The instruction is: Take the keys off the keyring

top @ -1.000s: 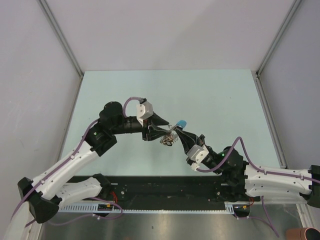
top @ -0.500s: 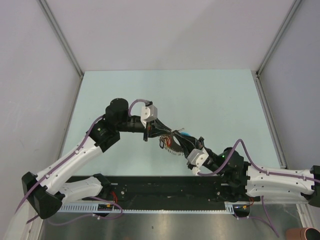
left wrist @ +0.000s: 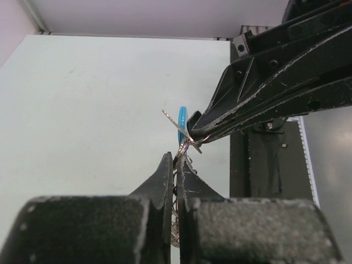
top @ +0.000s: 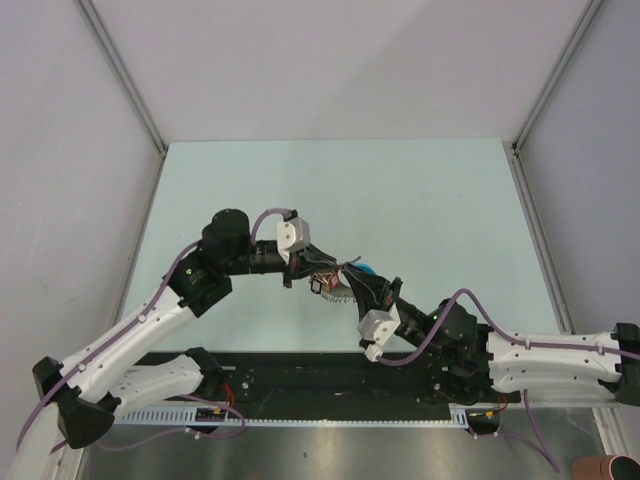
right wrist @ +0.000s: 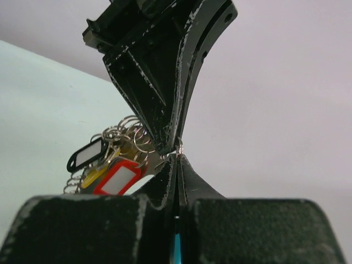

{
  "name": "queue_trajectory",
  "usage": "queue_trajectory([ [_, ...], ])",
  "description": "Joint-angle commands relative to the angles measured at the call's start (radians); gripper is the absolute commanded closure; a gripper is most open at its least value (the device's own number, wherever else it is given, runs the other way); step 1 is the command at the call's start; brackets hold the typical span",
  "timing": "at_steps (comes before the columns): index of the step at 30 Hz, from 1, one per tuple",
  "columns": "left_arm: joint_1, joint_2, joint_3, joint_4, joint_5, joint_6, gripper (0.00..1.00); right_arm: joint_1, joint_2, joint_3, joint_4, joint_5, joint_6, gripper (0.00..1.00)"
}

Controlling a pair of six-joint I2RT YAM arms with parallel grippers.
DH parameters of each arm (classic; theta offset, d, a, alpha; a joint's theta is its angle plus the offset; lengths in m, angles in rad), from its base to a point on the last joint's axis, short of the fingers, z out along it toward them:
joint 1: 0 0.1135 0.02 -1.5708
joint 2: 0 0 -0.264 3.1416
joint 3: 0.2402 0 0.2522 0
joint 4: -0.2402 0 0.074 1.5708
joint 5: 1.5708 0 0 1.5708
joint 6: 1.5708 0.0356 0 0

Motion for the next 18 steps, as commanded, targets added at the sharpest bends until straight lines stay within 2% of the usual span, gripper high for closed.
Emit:
queue_trajectory([
  [1, -0.022, -0.081, -0.036, 0.074, -0.193, 0.027, 1.0, 0.019, 0.037, 0.016, 0.072, 0.081, -0.085, 1.0],
  [10, -0.093, -0.114, -0.03, -0.001, -0.382, 0.095, 0.99, 0.032, 0.118, 0.016, 0.173, 0.12, -0.186, 1.0],
  [18, -0.133, -0.061, 0.005, -0.077, -0.52, 0.116, 1.0, 0.033, 0.158, 0.015, 0.244, 0.11, -0.188, 1.0],
])
